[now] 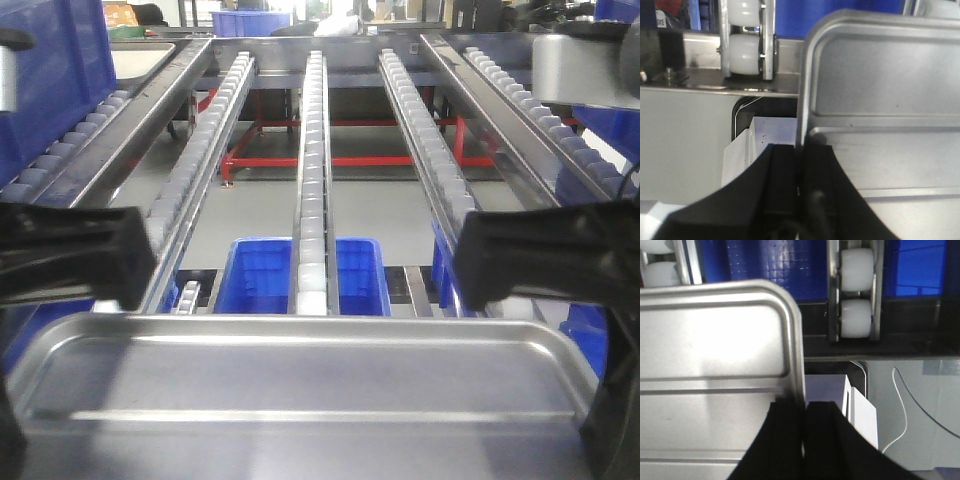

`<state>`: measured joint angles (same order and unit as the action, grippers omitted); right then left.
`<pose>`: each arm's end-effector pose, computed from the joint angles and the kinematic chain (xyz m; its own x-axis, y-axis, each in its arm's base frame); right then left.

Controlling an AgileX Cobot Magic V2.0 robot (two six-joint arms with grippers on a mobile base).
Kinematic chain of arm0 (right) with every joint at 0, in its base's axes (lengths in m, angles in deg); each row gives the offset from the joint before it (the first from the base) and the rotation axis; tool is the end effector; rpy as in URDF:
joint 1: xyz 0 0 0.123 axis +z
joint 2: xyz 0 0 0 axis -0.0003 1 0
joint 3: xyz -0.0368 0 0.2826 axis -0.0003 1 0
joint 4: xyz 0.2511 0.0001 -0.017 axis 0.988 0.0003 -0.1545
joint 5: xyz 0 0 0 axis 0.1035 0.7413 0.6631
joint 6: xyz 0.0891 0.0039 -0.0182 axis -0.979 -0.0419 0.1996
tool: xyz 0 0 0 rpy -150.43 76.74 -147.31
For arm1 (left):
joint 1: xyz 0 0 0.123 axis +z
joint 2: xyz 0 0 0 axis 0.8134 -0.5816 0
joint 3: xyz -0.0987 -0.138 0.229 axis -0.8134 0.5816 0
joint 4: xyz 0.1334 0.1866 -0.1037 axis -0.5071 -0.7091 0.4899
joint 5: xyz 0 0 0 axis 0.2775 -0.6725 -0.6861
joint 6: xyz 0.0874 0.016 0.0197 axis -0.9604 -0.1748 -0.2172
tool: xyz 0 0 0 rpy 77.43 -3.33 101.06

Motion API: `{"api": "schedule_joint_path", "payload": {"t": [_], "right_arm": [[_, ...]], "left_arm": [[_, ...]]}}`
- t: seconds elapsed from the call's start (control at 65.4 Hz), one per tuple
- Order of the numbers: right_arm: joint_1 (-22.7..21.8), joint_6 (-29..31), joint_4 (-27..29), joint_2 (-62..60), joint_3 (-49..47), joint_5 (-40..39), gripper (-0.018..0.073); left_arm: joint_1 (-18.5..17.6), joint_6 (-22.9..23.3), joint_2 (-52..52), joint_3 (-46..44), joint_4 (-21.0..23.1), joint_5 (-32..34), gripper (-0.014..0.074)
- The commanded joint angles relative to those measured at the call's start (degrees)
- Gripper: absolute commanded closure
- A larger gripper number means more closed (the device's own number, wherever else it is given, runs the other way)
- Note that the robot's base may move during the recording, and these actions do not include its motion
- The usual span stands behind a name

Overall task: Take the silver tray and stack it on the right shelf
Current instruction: 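Hold the tray with both grippers and pull it off the rollers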

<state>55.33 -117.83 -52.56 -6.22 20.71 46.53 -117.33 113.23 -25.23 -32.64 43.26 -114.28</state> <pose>0.1229 0.1557 0.2344 -0.9544 0.1555 -0.2547 0.1066 0.9749 0.1956 0.1040 -0.1786 0.2415 -0.9742 0.0279 -0.2238 0.0615 0.9875 -0.1448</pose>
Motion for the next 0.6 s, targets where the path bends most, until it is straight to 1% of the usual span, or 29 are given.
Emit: {"api": "schedule_joint_path", "payload": {"t": [0.0,0.229,0.352,0.581], "right_arm": [[0.68,-1.81,-2.87,-1.51,-1.06,2.78,0.0510],[0.81,-2.75,-2.87,-1.51,-1.12,2.84,0.0510],[0.81,-2.75,-3.05,-1.51,-1.12,2.89,0.0510],[0.81,-2.75,-3.10,-1.51,-1.12,2.89,0.0510]], "left_arm": [[-0.37,1.03,2.03,0.20,-2.04,-3.42,0.0696],[-0.37,0.55,2.31,0.40,-2.04,-3.81,0.0696],[-0.37,0.55,2.31,0.40,-3.43,-3.81,0.0696],[-0.37,0.55,2.31,0.40,-3.51,-3.81,0.0696]]}}
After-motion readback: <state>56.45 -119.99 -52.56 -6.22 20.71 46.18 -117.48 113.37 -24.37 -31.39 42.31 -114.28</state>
